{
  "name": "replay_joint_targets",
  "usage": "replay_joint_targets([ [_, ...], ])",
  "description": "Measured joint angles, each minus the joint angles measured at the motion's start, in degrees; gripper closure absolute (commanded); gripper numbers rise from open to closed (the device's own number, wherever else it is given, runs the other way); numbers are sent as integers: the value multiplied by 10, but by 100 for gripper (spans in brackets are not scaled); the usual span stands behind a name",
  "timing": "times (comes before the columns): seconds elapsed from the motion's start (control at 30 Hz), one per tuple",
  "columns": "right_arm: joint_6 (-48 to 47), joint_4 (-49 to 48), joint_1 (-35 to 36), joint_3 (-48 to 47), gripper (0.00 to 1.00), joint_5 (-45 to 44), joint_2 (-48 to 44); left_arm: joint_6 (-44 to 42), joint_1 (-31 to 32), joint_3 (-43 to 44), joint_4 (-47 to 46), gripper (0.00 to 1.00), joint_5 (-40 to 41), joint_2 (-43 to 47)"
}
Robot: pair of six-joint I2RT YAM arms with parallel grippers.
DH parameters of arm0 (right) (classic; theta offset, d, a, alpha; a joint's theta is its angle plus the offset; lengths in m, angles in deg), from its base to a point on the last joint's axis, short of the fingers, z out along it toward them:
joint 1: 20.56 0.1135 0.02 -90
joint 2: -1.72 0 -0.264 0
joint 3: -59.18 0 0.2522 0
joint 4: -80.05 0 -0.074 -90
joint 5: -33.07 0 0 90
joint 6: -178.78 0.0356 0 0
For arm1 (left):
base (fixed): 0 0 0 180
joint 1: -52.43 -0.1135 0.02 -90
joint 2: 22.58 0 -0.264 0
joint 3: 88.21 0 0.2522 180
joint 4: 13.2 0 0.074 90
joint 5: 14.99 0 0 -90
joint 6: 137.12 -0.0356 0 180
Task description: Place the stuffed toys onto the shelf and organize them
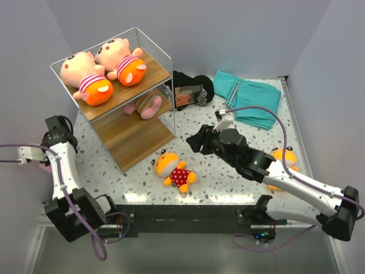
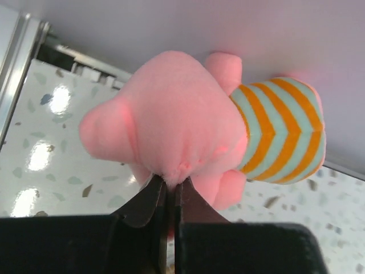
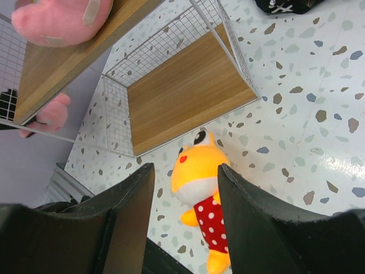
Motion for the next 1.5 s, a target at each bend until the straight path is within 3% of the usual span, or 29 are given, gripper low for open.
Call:
replay_joint_targets([
  [0.3, -16, 5, 0, -3, 48, -8, -29, -92, 0, 140, -14, 100, -4, 89],
  [0.67, -68, 28, 0, -34, 47, -30, -63, -222, -2, 246, -202, 100, -122, 169],
  [1.13, -162, 52, 0, -155, 47, 7, -70, -308, -3, 345, -439, 100, -417, 153],
  [1.37, -246, 66, -1, -268, 47, 53, -55, -290, -3, 336, -565, 100, -590, 143],
  [1.5, -278, 53, -1, -298, 45, 109, -56, -237, -3, 322, -689, 100, -697, 126],
])
